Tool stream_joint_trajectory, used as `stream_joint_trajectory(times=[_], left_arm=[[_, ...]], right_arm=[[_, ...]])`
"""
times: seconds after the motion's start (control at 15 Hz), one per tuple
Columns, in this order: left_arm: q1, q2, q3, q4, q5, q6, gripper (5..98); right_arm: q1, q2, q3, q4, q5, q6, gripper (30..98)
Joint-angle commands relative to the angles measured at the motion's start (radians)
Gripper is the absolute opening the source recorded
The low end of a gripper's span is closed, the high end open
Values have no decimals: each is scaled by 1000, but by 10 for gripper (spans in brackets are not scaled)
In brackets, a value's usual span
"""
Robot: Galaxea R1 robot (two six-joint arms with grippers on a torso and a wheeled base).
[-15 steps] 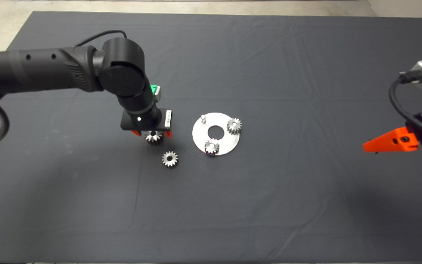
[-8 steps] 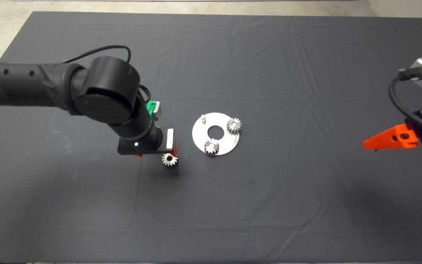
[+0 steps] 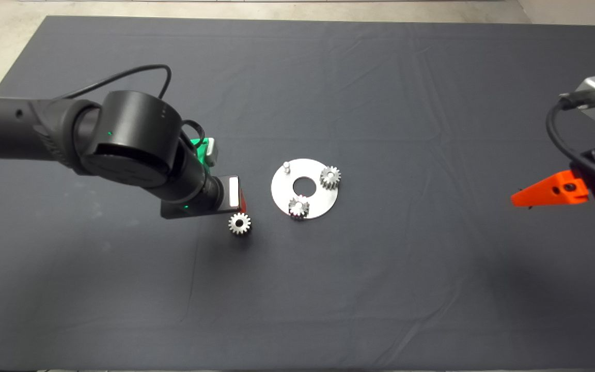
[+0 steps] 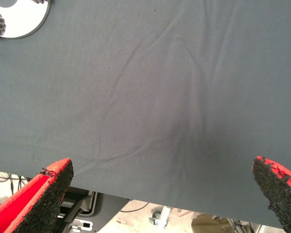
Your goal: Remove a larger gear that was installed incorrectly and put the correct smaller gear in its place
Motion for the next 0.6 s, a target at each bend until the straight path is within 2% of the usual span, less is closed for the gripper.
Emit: stream_joint_trajectory(times=[0.0,0.13,0.27,0.53], left_arm=[[29,24,-50,62,51,0,741],[36,36,-71,67,56,16,741],[69,31,-87,68,57,46,741],[78,29,-87,74,57,49,741]], right_arm=[[17,5,-46,22,-102,-54,977],[22,5,-62,23,-102,-62,977],[22,12,-76,22,-102,-69,977],[23,27,-91,22,-102,-75,977]])
